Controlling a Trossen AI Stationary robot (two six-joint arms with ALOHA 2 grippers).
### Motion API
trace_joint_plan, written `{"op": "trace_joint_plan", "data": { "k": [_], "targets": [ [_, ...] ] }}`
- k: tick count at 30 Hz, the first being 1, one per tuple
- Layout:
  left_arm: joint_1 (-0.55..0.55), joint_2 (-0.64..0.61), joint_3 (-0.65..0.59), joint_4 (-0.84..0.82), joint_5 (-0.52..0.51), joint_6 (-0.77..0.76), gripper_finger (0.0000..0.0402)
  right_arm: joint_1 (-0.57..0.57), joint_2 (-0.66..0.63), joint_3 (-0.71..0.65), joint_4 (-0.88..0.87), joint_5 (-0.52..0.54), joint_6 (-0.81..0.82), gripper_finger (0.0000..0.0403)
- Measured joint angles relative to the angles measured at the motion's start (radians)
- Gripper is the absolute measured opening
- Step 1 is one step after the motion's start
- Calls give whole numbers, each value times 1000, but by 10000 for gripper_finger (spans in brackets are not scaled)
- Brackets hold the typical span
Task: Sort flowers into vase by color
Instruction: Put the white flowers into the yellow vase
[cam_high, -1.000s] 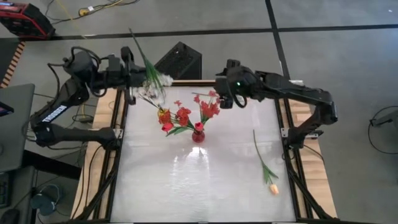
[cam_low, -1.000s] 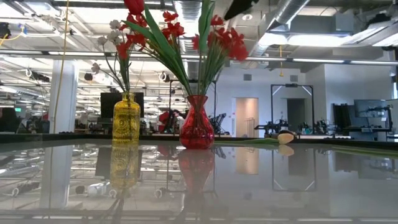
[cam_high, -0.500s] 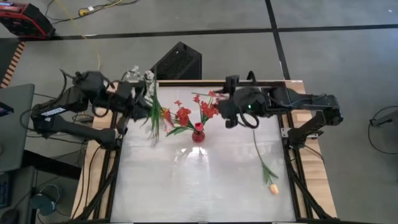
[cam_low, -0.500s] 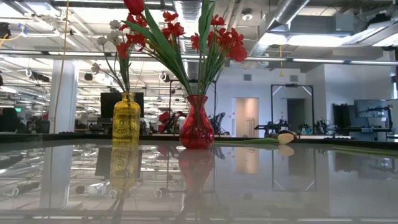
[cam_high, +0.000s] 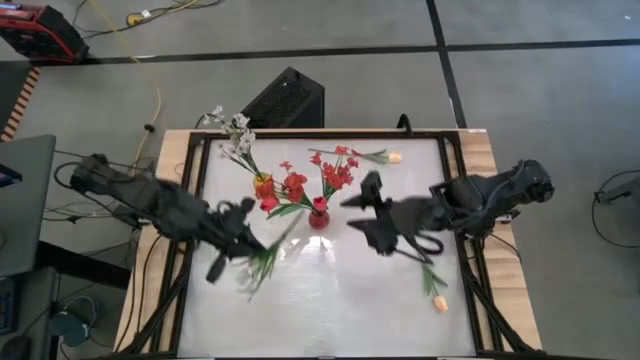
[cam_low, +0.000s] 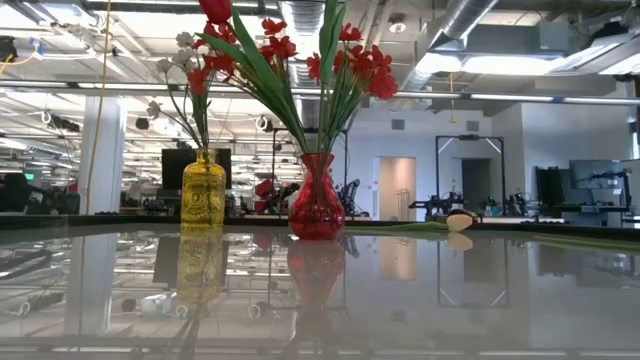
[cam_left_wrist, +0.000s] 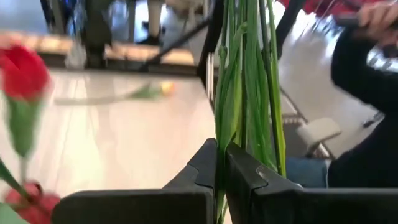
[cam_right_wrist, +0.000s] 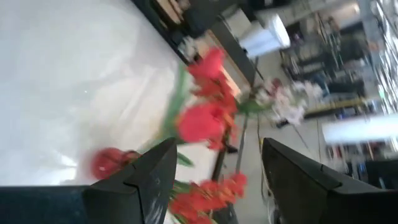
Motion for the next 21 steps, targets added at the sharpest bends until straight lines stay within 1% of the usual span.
{"op": "trace_joint_plan", "data": {
  "k": [3,6,10,15,18,21],
  "targets": [
    [-74,33,-46,4,-79,-61,0,71,1,-12,-15,0,0,264],
    [-124,63,-101,23,-153,-123,0,138,0,-43,-11,0,24,264],
    [-162,101,-186,72,-207,-262,0,205,2,-117,-4,0,81,264],
    [-179,158,-286,155,-215,-512,0,280,2,-228,68,4,64,264],
    [-197,212,-313,165,-213,-632,0,328,2,-292,198,41,72,264],
    [-219,276,-314,189,-195,-699,0,358,2,-349,327,45,72,264]
  ]
}}
